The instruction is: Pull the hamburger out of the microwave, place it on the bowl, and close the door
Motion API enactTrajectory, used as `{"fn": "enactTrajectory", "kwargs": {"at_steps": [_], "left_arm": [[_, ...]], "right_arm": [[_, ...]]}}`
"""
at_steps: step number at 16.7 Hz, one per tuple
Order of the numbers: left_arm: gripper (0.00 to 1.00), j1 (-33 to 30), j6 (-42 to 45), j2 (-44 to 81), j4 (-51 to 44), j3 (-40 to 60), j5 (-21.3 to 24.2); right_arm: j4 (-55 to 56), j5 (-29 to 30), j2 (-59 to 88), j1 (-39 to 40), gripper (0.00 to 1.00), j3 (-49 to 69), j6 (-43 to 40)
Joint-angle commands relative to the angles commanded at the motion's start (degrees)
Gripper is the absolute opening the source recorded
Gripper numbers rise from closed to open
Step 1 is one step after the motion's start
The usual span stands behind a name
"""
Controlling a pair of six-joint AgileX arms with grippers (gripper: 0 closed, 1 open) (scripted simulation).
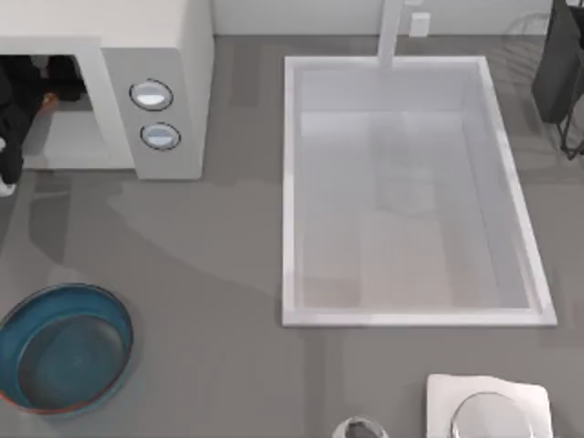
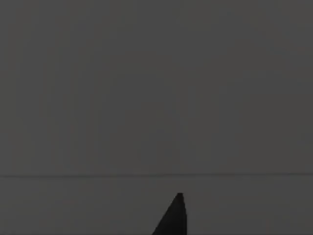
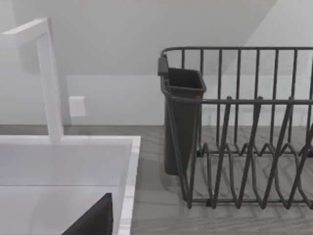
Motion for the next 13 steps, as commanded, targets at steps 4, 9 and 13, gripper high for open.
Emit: {"fn": "enactTrajectory", "kwargs": {"at_steps": [4, 9, 13], "left_arm": [[0.00, 1.29, 0.33, -6.60, 10.30, -19.54, 1.19], [0.00, 2.84, 0.72, -14.61, 22.62, -40.33, 2.61], [0.00, 3.43, 0.87, -17.70, 27.38, -46.30, 3.16]], "right_arm": [[0.00, 0.00, 0.00, 0.00, 1.00, 0.00, 0.00], [0.00, 0.00, 0.00, 0.00, 1.00, 0.00, 0.00], [0.00, 0.00, 0.00, 0.00, 1.00, 0.00, 0.00]]}}
